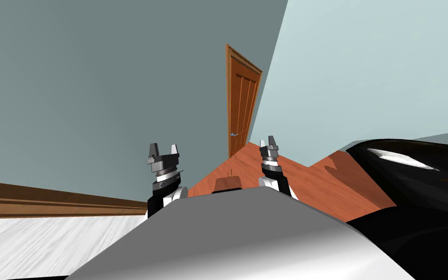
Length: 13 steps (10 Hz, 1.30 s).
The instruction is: Pull the door open
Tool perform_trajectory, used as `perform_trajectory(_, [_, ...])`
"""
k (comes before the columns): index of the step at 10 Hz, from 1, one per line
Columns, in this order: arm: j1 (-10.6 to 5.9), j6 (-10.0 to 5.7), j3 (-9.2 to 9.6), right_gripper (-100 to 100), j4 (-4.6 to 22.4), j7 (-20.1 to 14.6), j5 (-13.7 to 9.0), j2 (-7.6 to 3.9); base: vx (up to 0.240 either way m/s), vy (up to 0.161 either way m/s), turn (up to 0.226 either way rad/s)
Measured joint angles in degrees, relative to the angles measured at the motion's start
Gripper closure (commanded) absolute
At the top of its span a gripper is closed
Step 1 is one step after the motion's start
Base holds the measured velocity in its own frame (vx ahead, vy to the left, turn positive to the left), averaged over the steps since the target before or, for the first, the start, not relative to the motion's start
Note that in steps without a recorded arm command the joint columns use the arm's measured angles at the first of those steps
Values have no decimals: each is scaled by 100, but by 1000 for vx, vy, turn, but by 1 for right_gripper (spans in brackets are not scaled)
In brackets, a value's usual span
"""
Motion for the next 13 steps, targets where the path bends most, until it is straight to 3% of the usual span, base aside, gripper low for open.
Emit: perform_trajectory(13, [-265,-603,44,-100,1616,-615,174,-494,98,-46,90])
